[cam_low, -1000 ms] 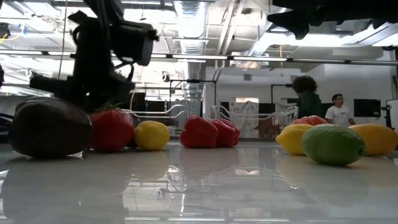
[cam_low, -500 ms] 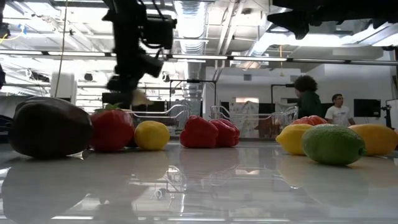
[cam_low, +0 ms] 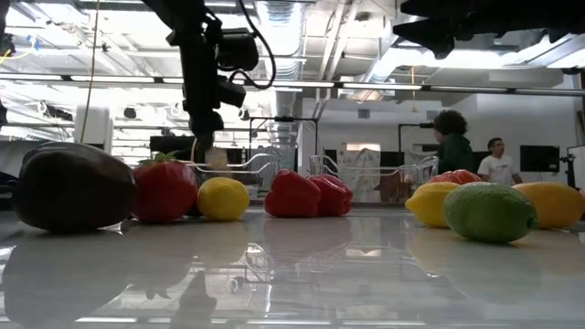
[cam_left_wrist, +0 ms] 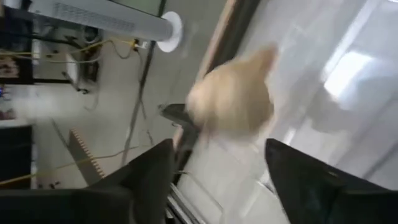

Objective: Sort produce into baskets
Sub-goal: Put the garlic in the container, then put the pepper in the container

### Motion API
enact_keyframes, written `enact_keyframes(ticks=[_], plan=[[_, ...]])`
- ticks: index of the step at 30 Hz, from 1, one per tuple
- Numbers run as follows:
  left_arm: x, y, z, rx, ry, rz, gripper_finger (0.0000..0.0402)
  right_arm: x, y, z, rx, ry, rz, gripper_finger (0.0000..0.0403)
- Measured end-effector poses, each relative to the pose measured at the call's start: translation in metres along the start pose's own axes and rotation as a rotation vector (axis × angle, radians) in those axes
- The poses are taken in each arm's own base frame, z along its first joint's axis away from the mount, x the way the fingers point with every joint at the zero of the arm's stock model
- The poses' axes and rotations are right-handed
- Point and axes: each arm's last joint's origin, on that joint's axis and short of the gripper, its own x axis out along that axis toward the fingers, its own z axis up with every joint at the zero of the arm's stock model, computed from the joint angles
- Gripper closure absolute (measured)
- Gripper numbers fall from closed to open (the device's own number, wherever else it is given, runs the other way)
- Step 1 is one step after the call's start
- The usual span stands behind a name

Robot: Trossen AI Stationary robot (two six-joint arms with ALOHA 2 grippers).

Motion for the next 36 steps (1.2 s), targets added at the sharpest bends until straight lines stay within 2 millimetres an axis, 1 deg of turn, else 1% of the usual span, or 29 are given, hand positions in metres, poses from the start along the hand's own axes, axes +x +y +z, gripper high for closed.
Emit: enact_keyframes(ticks=[3, 5, 8, 10, 12, 13, 15, 17, 20, 23, 26, 30, 33, 36], plan=[[-0.005, 0.000, 0.001, 0.017, 0.005, -0.032, 0.0124, 0.000, 0.000, 0.000, 0.000, 0.001, 0.000, 0.0122], [-0.012, -0.002, 0.001, 0.040, 0.005, -0.094, 0.0116, 0.000, 0.000, 0.000, 0.000, 0.004, 0.000, 0.0122], [-0.026, -0.011, 0.004, 0.057, -0.018, -0.307, 0.0115, 0.000, 0.000, -0.001, 0.000, 0.009, 0.000, 0.0122], [-0.036, -0.023, 0.005, 0.049, -0.047, -0.502, 0.0116, 0.000, 0.000, -0.001, 0.000, 0.009, 0.000, 0.0122], [-0.046, -0.041, 0.006, 0.047, -0.076, -0.676, 0.0117, 0.000, 0.000, -0.001, 0.000, 0.009, 0.000, 0.0122], [-0.052, -0.052, 0.005, 0.063, -0.089, -0.735, 0.0117, 0.000, 0.000, -0.001, 0.000, 0.009, 0.000, 0.0122], [-0.064, -0.073, 0.001, 0.124, -0.108, -0.798, 0.0118, 0.000, 0.000, -0.001, 0.000, 0.009, 0.000, 0.0121], [-0.076, -0.094, -0.003, 0.160, -0.134, -0.805, 0.0118, 0.000, 0.000, -0.001, 0.003, 0.008, 0.000, 0.0122], [-0.090, -0.114, -0.007, 0.119, -0.171, -0.771, 0.0118, 0.000, 0.000, 0.000, 0.008, -0.001, 0.000, 0.0121], [-0.100, -0.126, -0.008, 0.063, -0.188, -0.766, 0.0118, 0.000, 0.000, 0.001, 0.014, -0.014, 0.000, 0.0121], [-0.103, -0.130, -0.012, 0.042, -0.164, -0.772, 0.0118, 0.000, 0.000, 0.002, 0.020, -0.020, 0.000, 0.0121], [-0.095, -0.131, -0.016, 0.002, -0.129, -0.722, 0.0118, 0.000, 0.000, 0.002, 0.020, -0.019, 0.000, 0.0121], [-0.081, -0.132, -0.022, -0.027, -0.097, -0.677, 0.0118, 0.000, 0.000, 0.002, 0.020, -0.018, 0.000, 0.0121], [-0.066, -0.133, -0.028, -0.048, -0.049, -0.701, 0.0118, 0.000, 0.000, 0.002, 0.019, -0.016, 0.000, 0.0121]])
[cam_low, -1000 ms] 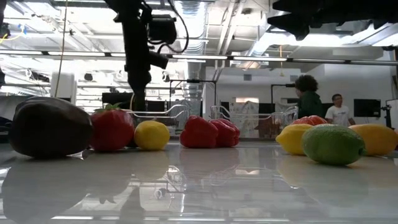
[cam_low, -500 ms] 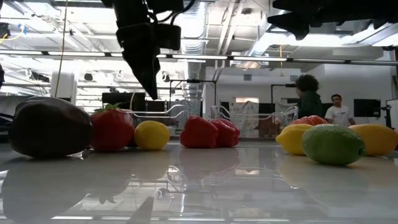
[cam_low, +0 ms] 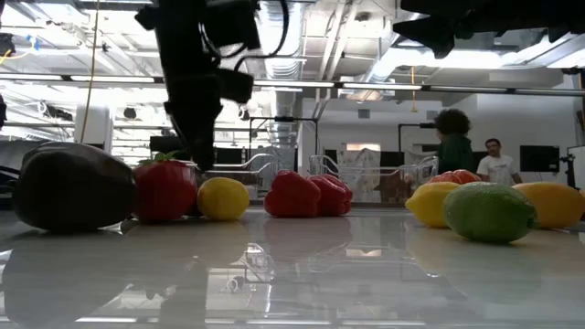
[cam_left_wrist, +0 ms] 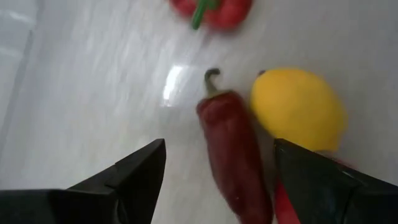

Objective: Sort produce into baskets
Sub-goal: Put the pepper in the container

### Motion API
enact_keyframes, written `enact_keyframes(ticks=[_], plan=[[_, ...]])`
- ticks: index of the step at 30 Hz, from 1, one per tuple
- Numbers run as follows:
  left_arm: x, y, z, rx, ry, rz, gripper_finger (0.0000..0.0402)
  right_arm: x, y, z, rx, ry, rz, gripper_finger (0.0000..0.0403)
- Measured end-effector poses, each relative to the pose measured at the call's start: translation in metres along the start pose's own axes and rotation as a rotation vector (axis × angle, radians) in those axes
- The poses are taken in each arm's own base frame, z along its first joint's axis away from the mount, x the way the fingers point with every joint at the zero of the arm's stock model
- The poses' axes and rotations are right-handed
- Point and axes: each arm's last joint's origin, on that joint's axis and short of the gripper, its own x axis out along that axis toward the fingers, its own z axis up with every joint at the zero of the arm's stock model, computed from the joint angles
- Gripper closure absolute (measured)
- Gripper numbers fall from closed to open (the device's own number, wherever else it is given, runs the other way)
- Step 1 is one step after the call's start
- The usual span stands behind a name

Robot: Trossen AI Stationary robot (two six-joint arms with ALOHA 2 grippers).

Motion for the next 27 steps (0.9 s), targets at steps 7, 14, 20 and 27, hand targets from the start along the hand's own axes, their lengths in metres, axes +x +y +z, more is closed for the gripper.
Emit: enact_keyframes(ticks=[7, 14, 20, 27], plan=[[0.023, 0.001, -0.012, -0.016, -0.013, -0.120, 0.0118, 0.000, 0.000, 0.000, 0.000, 0.000, 0.000, 0.0121], [0.030, 0.004, -0.020, -0.022, 0.003, -0.087, 0.0118, 0.000, 0.000, 0.000, 0.000, 0.000, 0.000, 0.0121], [0.039, 0.006, -0.030, 0.017, 0.010, -0.072, 0.0118, 0.000, 0.000, 0.000, 0.000, -0.001, 0.000, 0.0121], [0.040, 0.007, -0.027, 0.064, -0.027, -0.032, 0.0174, 0.000, 0.000, 0.000, 0.000, -0.001, 0.000, 0.0122]])
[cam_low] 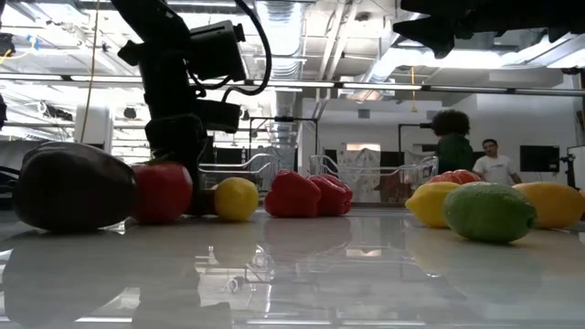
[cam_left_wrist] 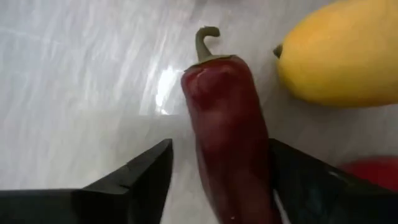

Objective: Sort produce into baskets
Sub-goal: Put the pepper in the container

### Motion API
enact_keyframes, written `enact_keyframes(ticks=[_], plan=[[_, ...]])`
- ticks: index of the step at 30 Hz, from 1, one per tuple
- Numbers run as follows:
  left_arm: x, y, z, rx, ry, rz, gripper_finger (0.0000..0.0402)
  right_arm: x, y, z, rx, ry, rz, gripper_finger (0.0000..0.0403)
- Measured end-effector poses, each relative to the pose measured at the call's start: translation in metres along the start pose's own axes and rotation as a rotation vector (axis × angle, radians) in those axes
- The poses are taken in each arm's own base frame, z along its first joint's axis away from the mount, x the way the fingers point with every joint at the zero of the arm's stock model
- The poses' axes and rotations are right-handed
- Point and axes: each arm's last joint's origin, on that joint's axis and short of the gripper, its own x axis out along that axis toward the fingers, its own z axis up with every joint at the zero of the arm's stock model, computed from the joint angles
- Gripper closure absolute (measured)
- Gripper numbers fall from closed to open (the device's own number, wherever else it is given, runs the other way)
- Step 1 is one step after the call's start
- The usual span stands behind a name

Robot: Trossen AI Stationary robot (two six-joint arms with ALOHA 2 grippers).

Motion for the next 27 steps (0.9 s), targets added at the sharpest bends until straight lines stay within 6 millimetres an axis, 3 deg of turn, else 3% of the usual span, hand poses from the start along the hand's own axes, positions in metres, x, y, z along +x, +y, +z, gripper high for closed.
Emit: enact_keyframes(ticks=[4, 8, 13, 16, 21, 27], plan=[[-0.004, 0.001, 0.002, 0.024, 0.013, 0.017, 0.0255, 0.000, 0.000, 0.000, 0.000, 0.000, 0.000, 0.0121], [-0.020, 0.002, 0.018, 0.050, 0.002, 0.045, 0.0325, 0.000, 0.000, 0.000, 0.000, 0.000, 0.000, 0.0121], [-0.048, 0.006, 0.044, 0.109, -0.053, 0.156, 0.0327, 0.000, 0.000, 0.000, 0.000, 0.000, 0.000, 0.0122], [-0.065, 0.014, 0.057, 0.139, -0.085, 0.311, 0.0306, 0.000, 0.000, 0.000, 0.000, 0.000, 0.000, 0.0121], [-0.086, 0.038, 0.076, 0.155, -0.136, 0.532, 0.0266, 0.000, 0.000, 0.000, 0.000, 0.003, 0.000, 0.0122], [-0.092, 0.077, 0.085, 0.130, -0.127, 0.664, 0.0276, 0.000, 0.000, 0.000, -0.001, 0.003, 0.000, 0.0122]])
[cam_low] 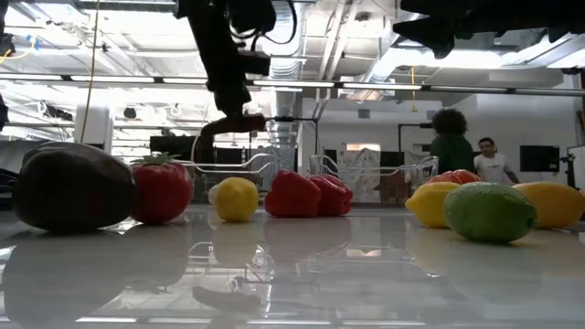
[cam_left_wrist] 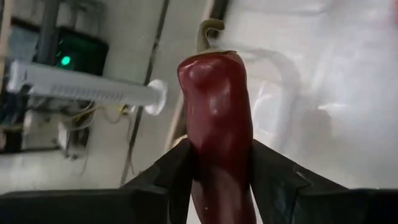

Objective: Sort produce into baskets
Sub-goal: Put the pepper in the container, then put the lemon in the container

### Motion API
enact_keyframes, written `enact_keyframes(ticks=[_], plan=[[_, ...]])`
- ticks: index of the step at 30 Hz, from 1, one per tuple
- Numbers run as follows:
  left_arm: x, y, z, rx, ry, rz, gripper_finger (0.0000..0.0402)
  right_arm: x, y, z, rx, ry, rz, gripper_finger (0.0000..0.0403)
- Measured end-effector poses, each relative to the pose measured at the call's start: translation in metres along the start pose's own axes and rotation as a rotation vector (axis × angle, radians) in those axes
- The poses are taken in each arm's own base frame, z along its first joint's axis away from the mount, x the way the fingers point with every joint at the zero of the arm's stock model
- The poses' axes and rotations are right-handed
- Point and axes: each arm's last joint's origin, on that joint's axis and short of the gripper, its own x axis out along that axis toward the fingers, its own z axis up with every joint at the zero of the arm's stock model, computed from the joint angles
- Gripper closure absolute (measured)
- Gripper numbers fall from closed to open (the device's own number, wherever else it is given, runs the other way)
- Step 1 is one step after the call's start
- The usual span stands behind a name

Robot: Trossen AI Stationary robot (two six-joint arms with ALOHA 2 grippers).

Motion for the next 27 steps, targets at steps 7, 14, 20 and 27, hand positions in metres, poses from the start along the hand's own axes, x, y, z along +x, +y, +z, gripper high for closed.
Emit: enact_keyframes(ticks=[7, 14, 20, 27], plan=[[0.024, 0.031, -0.008, -0.086, 0.046, -0.040, 0.0287, 0.000, 0.000, 0.000, -0.015, 0.003, 0.000, 0.0122], [0.035, 0.046, -0.017, -0.137, 0.088, -0.078, 0.0282, 0.000, 0.000, -0.001, -0.018, 0.006, 0.000, 0.0122], [0.036, 0.050, -0.025, -0.107, 0.176, 0.019, 0.0195, 0.000, 0.000, -0.001, -0.018, 0.006, 0.000, 0.0122], [0.004, 0.024, -0.017, -0.047, 0.178, -0.286, 0.0103, 0.000, 0.000, -0.001, -0.018, 0.007, 0.000, 0.0122]])
